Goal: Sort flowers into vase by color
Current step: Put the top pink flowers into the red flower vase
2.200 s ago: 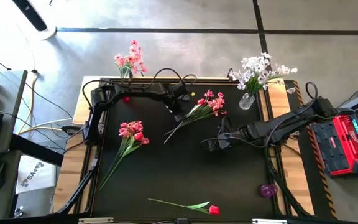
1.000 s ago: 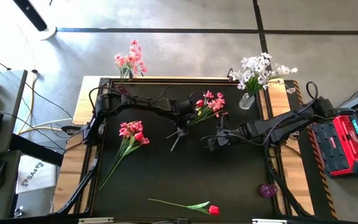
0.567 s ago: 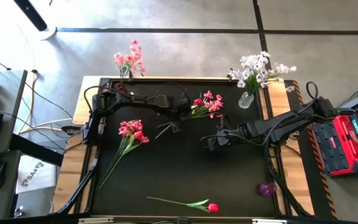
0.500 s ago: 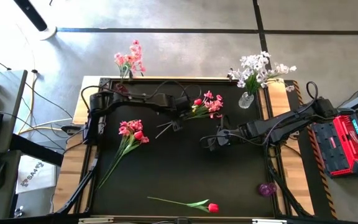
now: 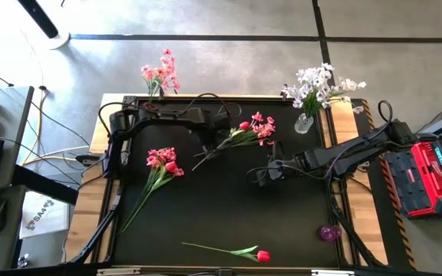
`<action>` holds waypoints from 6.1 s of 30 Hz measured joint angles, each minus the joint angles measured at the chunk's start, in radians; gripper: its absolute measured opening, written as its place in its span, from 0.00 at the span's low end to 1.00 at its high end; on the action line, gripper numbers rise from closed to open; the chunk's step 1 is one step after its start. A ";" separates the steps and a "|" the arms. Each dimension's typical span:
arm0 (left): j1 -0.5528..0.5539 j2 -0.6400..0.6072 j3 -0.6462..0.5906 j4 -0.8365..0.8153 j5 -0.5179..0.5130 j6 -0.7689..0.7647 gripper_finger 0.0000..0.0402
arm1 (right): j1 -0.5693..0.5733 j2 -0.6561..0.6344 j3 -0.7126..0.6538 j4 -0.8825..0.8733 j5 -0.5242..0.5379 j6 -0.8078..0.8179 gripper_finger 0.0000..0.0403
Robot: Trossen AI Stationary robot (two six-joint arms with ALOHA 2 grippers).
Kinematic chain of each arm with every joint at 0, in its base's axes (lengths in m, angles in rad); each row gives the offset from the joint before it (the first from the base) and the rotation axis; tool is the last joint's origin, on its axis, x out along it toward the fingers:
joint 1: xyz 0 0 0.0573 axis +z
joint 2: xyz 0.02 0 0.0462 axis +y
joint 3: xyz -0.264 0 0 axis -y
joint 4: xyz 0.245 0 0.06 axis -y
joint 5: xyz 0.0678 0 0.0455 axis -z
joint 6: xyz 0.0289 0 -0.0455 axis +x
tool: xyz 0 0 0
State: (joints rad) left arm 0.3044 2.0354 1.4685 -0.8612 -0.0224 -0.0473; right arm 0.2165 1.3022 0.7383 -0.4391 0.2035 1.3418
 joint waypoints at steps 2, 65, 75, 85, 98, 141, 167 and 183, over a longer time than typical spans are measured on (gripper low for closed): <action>0.000 0.008 0.000 0.000 0.009 0.016 0.25 | 0.000 0.000 0.000 -0.001 0.000 0.000 0.31; -0.268 -0.145 0.129 -0.313 0.438 -0.092 0.00 | -0.219 0.000 0.000 0.177 -0.217 -0.692 0.31; -0.269 -0.154 0.129 -0.297 1.184 0.235 0.00 | -0.089 0.000 0.000 0.181 -0.190 -0.365 0.31; -0.240 -0.252 0.129 -0.180 1.255 0.441 0.00 | 0.046 0.000 0.000 0.203 -0.009 -0.088 0.31; -0.082 -0.349 0.130 0.254 0.703 0.026 0.00 | 0.312 0.000 0.000 0.755 0.556 -0.374 0.31; -0.120 -0.449 0.130 0.218 0.458 -0.026 0.00 | 0.141 0.001 0.000 1.558 0.649 -1.295 0.03; -0.179 -0.390 0.130 0.357 0.348 -0.102 0.49 | -0.056 -0.007 0.170 0.919 0.253 -1.034 0.00; -0.160 -0.416 0.130 0.357 0.316 -0.089 0.01 | -0.113 -0.007 0.177 0.867 0.196 -1.007 0.00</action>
State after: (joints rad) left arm 0.1441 1.6199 1.5986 -0.5047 0.2939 -0.1365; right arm 0.1038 1.2948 0.9150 0.4278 0.3998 0.3352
